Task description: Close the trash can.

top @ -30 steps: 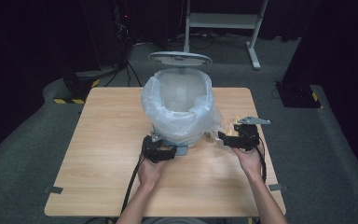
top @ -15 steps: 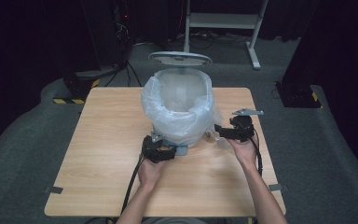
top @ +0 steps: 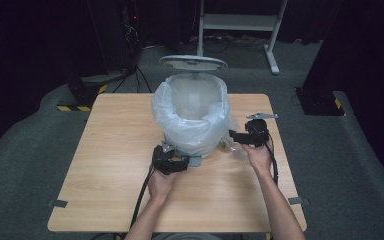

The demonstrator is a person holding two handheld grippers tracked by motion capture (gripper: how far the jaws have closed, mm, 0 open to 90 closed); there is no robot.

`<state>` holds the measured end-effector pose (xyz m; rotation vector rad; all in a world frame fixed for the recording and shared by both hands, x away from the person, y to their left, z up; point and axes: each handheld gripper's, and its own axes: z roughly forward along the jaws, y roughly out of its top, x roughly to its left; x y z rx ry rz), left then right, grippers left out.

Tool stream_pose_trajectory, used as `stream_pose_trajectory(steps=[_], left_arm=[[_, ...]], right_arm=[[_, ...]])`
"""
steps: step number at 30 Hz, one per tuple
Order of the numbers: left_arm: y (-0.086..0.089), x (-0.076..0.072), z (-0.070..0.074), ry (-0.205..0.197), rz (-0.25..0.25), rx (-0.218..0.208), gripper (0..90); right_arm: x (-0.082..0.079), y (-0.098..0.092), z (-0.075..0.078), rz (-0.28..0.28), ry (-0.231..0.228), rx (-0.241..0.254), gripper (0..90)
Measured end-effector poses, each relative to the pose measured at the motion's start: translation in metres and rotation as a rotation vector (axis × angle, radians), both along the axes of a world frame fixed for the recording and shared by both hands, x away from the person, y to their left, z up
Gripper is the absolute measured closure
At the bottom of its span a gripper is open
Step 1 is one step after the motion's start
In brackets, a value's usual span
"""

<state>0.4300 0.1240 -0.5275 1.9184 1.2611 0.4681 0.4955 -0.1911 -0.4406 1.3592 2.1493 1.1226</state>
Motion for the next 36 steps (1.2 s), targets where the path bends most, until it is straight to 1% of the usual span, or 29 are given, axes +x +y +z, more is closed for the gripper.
stream_pose_trajectory(steps=[4,5,6,7,14,17,18,19,20,21,22,23,24,25,27,28,29,30,31,32,33,34,35,36], left_arm=[[0.000,0.000,0.000,0.000,0.000,0.000,17.4],[0.000,0.000,0.000,0.000,0.000,0.000,17.4],[0.000,0.000,0.000,0.000,0.000,0.000,17.4],[0.000,0.000,0.000,0.000,0.000,0.000,17.4],[0.000,0.000,0.000,0.000,0.000,-0.001,17.5],[0.000,0.000,0.000,-0.001,-0.001,0.000,17.5],[0.000,0.000,0.000,-0.001,-0.001,0.000,17.6],[0.000,0.000,0.000,-0.001,-0.001,0.000,17.6],[0.000,0.000,0.000,-0.001,-0.001,0.000,17.6],[0.000,0.000,0.000,0.000,0.000,-0.002,17.6],[0.000,0.000,0.000,0.000,0.000,-0.002,17.6],[0.000,0.000,0.000,0.001,0.000,-0.002,17.6],[0.000,0.000,0.000,0.001,0.000,-0.002,17.6],[0.000,0.000,0.000,0.000,0.000,-0.003,17.6],[0.000,0.000,0.000,0.000,0.000,-0.002,17.6],[0.000,0.000,0.000,-0.001,-0.001,0.000,17.6],[0.000,0.000,0.000,0.000,0.000,-0.003,17.6],[0.000,0.000,0.000,0.000,0.000,-0.003,17.6],[0.000,0.000,0.000,0.000,0.000,-0.003,17.6],[0.000,0.000,0.000,0.000,0.000,-0.003,17.6],[0.001,0.000,0.000,0.000,-0.001,-0.001,17.6],[0.000,0.000,0.000,0.000,0.000,-0.004,17.6],[0.000,0.000,0.000,0.000,0.000,-0.004,17.6],[0.000,0.000,0.000,-0.001,0.000,-0.001,17.6]], right_arm=[[0.004,0.004,0.000,0.001,-0.004,0.002,26.6],[0.008,0.005,-0.004,-0.004,0.012,0.001,26.4],[0.008,0.005,-0.004,-0.004,0.012,0.001,26.4],[0.012,0.006,-0.008,-0.007,0.028,-0.007,26.3],[0.022,0.009,-0.016,-0.011,0.057,-0.011,28.5],[0.028,0.010,-0.023,-0.008,0.085,0.009,33.3],[0.028,0.010,-0.023,-0.008,0.085,0.009,33.3],[0.031,0.009,-0.028,-0.014,0.095,0.010,36.4],[0.031,0.009,-0.028,-0.014,0.095,0.010,36.4],[0.031,0.009,-0.029,-0.020,0.105,0.018,38.2],[0.033,0.008,-0.032,-0.021,0.108,0.026,43.3],[0.033,0.008,-0.033,-0.025,0.114,0.029,45.8],[0.033,0.008,-0.033,-0.025,0.114,0.029,45.8],[0.034,0.008,-0.035,-0.026,0.124,0.031,51.6],[0.035,0.008,-0.037,-0.022,0.128,0.027,58.4],[0.035,0.008,-0.037,-0.022,0.128,0.027,58.4],[0.035,0.007,-0.040,-0.015,0.131,0.029,65.4],[0.035,0.007,-0.040,-0.015,0.131,0.029,65.4],[0.035,0.006,-0.042,-0.009,0.141,0.044,71.6],[0.035,0.006,-0.042,-0.009,0.141,0.044,71.6],[0.035,0.005,-0.043,-0.010,0.143,0.049,73.8],[0.034,0.004,-0.044,-0.005,0.147,0.057,78.1],[0.034,0.004,-0.044,-0.005,0.147,0.057,78.1],[0.033,0.005,-0.043,0.002,0.135,0.053,81.8]])
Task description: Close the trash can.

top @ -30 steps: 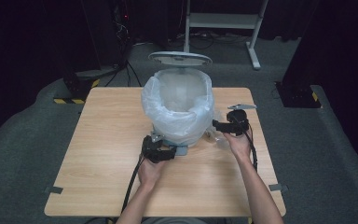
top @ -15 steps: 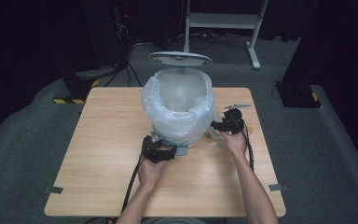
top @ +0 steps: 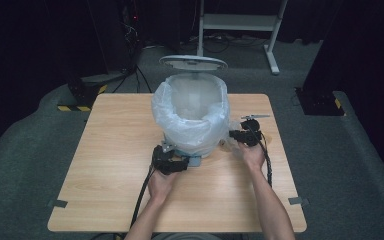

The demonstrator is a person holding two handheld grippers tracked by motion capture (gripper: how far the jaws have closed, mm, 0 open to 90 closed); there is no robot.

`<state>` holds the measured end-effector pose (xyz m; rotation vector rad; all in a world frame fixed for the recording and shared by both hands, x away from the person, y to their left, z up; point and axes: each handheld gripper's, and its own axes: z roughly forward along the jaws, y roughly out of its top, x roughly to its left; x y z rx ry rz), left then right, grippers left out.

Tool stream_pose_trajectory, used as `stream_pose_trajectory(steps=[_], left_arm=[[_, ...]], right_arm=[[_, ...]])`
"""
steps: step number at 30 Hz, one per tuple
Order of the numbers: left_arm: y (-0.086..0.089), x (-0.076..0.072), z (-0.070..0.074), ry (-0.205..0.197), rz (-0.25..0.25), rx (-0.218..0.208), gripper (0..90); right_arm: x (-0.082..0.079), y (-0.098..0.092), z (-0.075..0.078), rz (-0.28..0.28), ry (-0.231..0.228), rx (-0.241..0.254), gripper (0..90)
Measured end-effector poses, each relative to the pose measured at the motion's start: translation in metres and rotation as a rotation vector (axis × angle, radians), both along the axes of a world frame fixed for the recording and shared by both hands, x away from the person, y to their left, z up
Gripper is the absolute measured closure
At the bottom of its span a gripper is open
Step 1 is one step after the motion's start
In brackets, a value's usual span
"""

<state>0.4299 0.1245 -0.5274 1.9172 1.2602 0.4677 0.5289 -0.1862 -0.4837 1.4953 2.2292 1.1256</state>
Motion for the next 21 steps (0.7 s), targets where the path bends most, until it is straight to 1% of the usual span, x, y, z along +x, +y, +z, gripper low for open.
stream_pose_trajectory(steps=[2,4,5,7,8,9,16,21], left_arm=[[0.000,0.000,0.000,0.001,0.001,-0.002,17.7],[0.000,0.000,0.000,0.000,0.000,0.000,17.7],[0.000,0.000,0.000,0.000,0.000,0.000,17.7],[0.000,0.000,0.000,0.001,0.000,0.000,17.7],[0.000,0.000,0.000,0.000,-0.001,0.001,17.7],[0.000,0.000,0.000,0.000,0.000,0.001,17.7],[0.000,0.000,0.000,0.000,0.000,0.000,17.7],[0.000,0.000,0.000,0.000,0.000,0.001,17.7]], right_arm=[[0.000,0.000,0.001,0.004,-0.008,-0.001,83.0],[-0.002,0.001,0.004,0.006,-0.030,0.004,85.2],[-0.004,0.002,0.007,0.013,-0.055,0.003,86.4],[-0.005,0.003,0.009,0.014,-0.063,0.003,86.8],[-0.007,0.004,0.012,0.017,-0.083,0.000,87.6],[-0.008,0.004,0.014,0.018,-0.089,0.000,87.7],[-0.013,0.000,0.023,0.016,-0.115,0.010,88.3],[-0.016,-0.005,0.030,0.013,-0.132,0.033,88.5]])
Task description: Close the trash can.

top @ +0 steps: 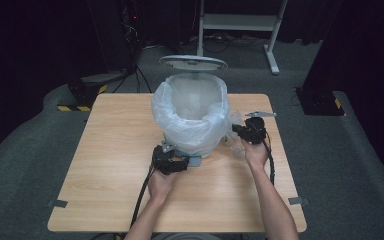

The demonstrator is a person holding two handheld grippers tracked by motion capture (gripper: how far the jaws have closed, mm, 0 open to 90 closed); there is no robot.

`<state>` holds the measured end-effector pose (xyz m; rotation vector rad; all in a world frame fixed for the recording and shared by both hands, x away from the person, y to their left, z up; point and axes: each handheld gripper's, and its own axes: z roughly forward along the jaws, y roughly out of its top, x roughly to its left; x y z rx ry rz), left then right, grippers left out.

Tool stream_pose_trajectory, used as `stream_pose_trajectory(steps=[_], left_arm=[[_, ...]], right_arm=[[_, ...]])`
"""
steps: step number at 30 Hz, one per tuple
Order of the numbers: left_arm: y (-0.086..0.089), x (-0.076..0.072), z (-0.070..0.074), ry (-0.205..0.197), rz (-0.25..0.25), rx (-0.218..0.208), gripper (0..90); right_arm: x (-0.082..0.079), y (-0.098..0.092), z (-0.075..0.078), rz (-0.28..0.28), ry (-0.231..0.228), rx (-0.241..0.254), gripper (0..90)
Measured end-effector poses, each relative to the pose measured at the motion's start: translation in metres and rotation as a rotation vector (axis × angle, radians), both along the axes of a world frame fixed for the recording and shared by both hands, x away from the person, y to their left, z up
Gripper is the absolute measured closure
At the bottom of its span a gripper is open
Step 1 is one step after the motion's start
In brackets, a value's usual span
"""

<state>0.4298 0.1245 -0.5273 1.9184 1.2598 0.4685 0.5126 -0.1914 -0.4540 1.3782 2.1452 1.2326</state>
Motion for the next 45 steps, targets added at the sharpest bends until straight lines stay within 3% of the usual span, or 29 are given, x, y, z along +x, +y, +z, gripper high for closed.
stream_pose_trajectory(steps=[8,12,23,26,45], left_arm=[[0.000,0.000,0.000,0.000,0.001,-0.002,17.8],[0.000,0.000,0.000,-0.001,0.001,0.000,17.8],[0.000,0.000,0.000,-0.001,0.001,0.000,17.9],[0.000,0.000,0.000,-0.001,0.001,0.000,17.9],[0.000,0.000,0.000,-0.001,0.001,0.000,18.0]], right_arm=[[-0.005,-0.008,0.007,-0.005,-0.015,0.016,88.5],[-0.014,-0.009,0.017,0.007,-0.053,0.013,88.6],[-0.026,-0.015,0.030,0.016,-0.092,0.012,88.7],[-0.032,-0.015,0.036,0.024,-0.117,-0.023,88.9],[-0.049,-0.032,0.051,0.027,-0.136,-0.014,89.0]])
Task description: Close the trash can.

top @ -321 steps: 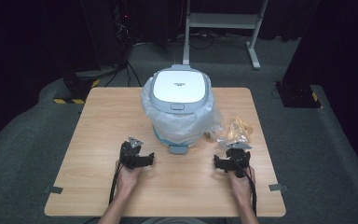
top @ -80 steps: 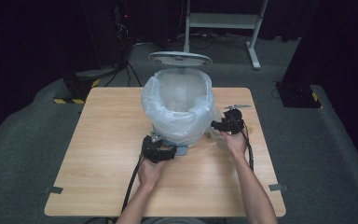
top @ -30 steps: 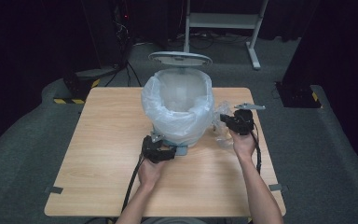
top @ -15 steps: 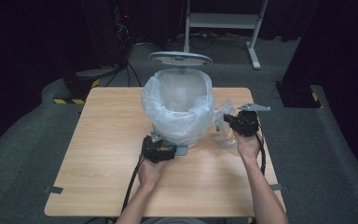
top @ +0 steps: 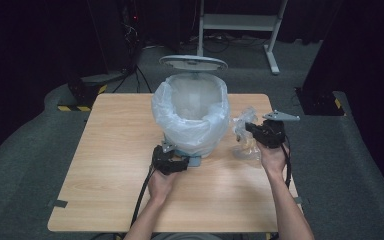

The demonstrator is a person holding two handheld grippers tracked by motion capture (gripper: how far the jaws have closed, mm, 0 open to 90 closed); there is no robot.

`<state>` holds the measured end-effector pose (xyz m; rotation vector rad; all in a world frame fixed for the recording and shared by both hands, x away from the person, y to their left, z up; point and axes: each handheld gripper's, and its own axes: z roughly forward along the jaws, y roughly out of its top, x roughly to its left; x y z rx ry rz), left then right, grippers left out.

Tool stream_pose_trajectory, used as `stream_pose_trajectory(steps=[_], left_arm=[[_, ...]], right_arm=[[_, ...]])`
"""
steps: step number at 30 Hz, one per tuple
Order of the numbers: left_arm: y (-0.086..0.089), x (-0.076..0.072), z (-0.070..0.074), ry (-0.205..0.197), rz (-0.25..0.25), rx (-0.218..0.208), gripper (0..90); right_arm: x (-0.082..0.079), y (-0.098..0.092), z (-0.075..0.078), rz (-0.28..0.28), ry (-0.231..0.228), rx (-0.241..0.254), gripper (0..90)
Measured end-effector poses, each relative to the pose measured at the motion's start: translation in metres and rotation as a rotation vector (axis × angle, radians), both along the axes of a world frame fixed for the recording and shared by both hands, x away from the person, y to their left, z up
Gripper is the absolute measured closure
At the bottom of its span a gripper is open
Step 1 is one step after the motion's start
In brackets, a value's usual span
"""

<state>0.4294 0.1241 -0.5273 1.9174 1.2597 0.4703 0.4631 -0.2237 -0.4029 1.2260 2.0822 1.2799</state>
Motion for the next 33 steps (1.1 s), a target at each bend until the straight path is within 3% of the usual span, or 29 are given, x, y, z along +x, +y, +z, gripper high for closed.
stream_pose_trajectory(steps=[33], left_arm=[[0.000,0.000,0.000,0.001,0.000,-0.002,18.3]], right_arm=[[-0.026,-0.016,0.019,0.032,-0.017,0.020,89.1]])
